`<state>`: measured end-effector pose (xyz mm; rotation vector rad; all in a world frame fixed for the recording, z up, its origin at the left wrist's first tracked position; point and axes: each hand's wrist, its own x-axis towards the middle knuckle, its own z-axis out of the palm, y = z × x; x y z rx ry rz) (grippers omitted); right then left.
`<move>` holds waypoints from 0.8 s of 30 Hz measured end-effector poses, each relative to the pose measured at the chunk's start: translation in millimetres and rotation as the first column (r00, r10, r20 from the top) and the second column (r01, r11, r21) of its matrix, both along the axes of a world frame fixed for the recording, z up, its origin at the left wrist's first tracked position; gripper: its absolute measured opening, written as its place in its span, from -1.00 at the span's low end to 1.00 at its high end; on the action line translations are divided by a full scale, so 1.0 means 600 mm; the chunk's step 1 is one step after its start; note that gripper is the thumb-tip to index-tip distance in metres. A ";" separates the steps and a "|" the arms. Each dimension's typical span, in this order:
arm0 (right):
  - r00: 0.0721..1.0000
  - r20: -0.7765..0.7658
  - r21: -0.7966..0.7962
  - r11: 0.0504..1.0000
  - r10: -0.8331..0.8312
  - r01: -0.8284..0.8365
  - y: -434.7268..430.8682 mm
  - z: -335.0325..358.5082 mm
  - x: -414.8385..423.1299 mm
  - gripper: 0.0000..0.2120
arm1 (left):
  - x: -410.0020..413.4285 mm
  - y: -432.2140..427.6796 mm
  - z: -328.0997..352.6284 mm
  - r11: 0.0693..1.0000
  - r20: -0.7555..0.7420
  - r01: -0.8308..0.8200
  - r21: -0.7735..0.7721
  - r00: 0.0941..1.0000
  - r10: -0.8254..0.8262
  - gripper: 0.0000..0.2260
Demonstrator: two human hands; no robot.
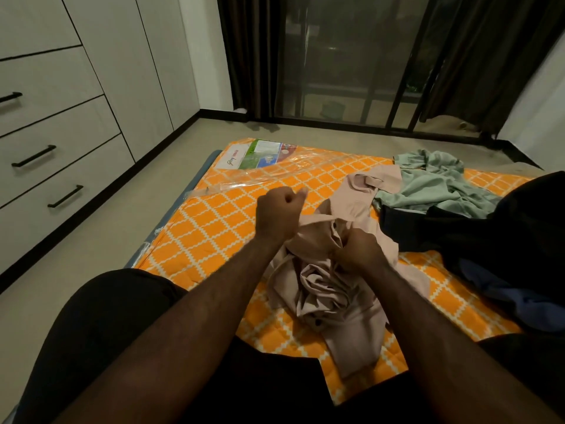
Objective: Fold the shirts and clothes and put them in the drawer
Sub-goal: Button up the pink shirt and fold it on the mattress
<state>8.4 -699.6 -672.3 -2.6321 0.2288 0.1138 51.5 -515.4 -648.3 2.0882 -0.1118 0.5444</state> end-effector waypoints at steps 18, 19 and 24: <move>0.974 -0.225 -0.005 1.000 0.000 -0.002 -0.014 0.076 -0.005 -0.84 | -0.009 0.004 -0.022 0.946 -0.257 -0.042 0.321 0.958 0.130 -0.90; 0.985 -0.166 -0.012 0.999 -0.044 0.042 -0.019 0.085 -0.005 -0.91 | -0.011 0.001 -0.021 0.916 -0.146 -0.081 0.393 0.978 0.149 -0.91; 0.875 0.324 0.319 0.912 -0.359 0.256 -0.035 0.102 -0.008 -0.79 | -0.010 -0.009 -0.007 0.934 0.185 -0.096 0.345 0.982 0.032 -0.91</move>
